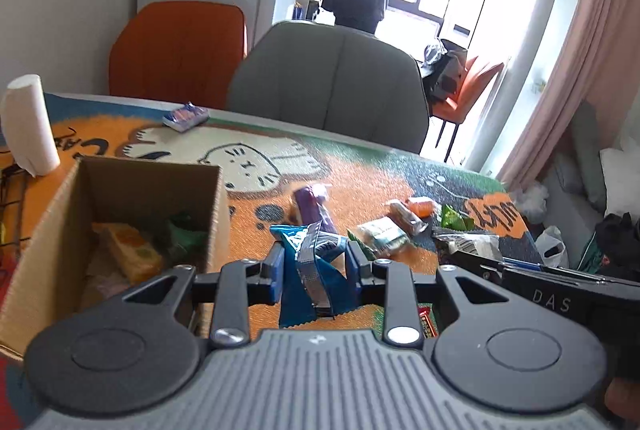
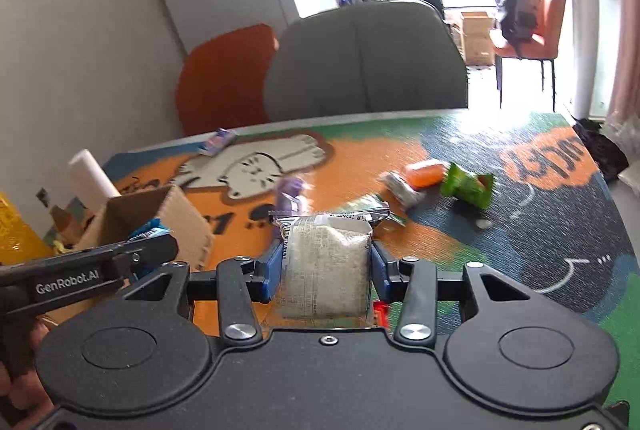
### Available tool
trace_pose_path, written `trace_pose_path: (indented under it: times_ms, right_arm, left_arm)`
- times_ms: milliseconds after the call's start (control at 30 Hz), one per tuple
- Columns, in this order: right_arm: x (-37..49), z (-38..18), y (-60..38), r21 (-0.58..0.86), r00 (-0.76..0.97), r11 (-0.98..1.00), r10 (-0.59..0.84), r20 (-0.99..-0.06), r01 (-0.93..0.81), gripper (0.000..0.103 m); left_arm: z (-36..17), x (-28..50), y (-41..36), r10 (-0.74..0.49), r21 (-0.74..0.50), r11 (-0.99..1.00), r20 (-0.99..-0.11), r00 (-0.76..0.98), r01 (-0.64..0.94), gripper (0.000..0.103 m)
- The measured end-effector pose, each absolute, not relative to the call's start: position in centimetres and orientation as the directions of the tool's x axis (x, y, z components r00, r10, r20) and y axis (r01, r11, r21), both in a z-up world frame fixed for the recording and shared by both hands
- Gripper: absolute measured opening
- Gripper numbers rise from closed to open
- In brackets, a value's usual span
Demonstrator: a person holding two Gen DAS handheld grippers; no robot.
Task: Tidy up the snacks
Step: 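Carry the blue candy and white bread packet over the cardboard box with both grippers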
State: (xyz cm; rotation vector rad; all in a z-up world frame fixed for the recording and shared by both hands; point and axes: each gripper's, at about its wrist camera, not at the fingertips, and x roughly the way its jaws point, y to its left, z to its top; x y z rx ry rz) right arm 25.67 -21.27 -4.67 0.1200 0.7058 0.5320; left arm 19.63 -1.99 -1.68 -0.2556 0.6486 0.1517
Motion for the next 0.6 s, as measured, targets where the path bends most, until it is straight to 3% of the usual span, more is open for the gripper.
trace_pose_path:
  times_ms: [600]
  right_arm:
    - [23.3, -1.8, -14.0, 0.268, 0.601, 0.8, 0.586, -0.544, -0.537, 0.043]
  left_arm:
    - [0.1, 15.9, 4.2, 0.138, -0.191, 0.933, -0.595, 0.792, -0.306, 0.03]
